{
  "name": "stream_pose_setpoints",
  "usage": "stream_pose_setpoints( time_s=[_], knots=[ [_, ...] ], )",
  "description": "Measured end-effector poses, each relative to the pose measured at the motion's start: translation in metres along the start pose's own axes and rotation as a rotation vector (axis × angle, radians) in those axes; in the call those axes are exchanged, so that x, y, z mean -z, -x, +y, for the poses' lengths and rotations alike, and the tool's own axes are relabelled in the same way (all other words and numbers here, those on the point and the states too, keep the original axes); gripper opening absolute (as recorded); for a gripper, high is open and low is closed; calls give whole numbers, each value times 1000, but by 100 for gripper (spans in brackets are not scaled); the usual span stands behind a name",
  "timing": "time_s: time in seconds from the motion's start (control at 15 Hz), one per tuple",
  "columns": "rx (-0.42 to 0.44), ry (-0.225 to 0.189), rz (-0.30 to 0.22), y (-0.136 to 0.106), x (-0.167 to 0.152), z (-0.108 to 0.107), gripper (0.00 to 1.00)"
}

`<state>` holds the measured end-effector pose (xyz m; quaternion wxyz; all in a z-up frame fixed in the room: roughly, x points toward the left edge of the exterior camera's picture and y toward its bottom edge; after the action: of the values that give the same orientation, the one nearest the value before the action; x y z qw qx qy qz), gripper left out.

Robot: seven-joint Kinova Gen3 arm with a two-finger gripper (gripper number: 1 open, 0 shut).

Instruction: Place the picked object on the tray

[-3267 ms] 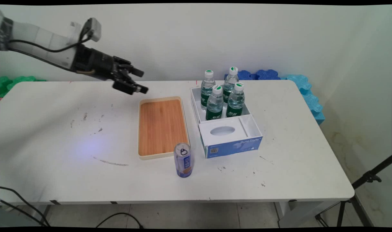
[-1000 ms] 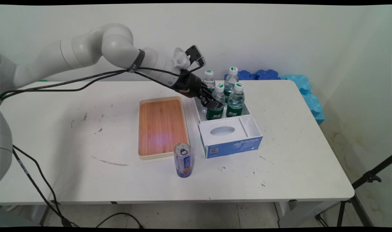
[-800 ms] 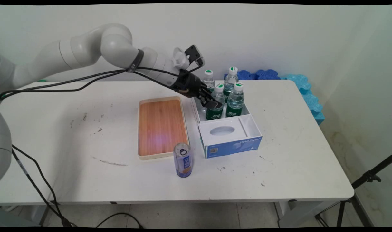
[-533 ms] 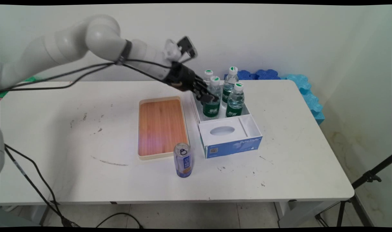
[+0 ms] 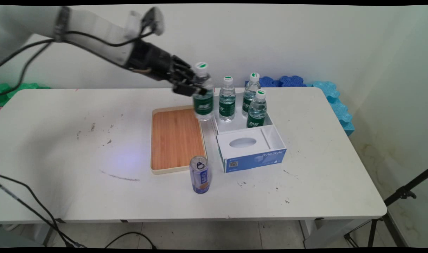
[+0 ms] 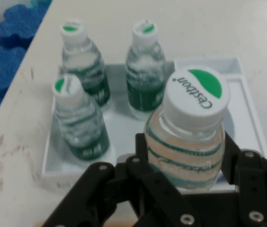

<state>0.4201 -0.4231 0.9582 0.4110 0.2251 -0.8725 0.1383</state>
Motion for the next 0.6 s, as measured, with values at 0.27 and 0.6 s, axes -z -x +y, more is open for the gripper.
stream_pose_setpoints(
  time_s=[0.27, 0.6],
  knots=[
    [-35, 23, -15, 33, 25, 9, 0],
    [-40, 44, -12, 65, 20, 24, 0]
  ],
)
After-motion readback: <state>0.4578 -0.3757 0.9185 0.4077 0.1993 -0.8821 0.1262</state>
